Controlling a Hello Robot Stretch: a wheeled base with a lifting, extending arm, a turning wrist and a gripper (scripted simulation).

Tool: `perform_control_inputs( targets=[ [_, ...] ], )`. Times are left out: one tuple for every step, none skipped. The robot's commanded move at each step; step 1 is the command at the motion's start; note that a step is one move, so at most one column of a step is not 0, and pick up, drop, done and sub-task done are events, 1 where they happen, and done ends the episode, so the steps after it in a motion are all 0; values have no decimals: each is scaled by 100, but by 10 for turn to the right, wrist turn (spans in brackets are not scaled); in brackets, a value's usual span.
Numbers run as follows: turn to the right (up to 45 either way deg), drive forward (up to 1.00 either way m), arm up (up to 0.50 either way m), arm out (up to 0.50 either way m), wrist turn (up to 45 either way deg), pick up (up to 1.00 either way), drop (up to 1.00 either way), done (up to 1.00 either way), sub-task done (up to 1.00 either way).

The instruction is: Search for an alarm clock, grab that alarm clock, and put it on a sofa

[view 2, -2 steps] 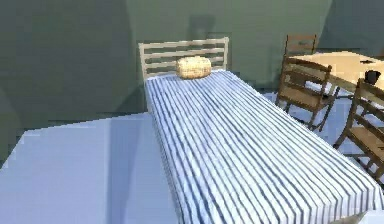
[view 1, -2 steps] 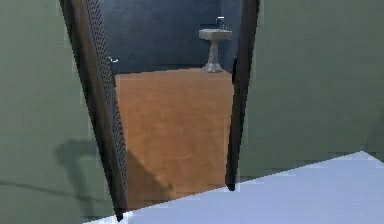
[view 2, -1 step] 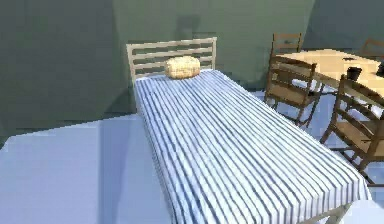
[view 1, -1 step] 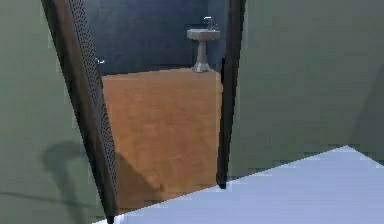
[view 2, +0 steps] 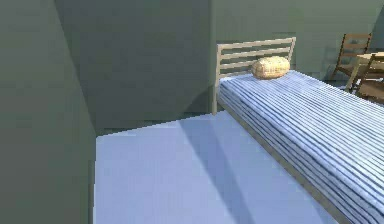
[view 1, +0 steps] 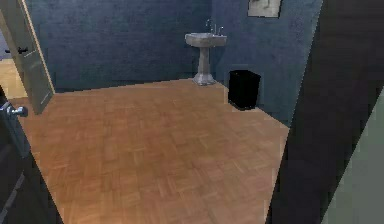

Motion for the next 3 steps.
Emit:
perform_control_inputs(
  targets=[
    [0, 15, 0, 0, 0, 0, 0, 0, 0],
    [-240, 0, 0, 0, 0, 0, 0, 0, 0],
    [0, 100, 0, 0, 0, 0, 0, 0, 0]
  ],
)
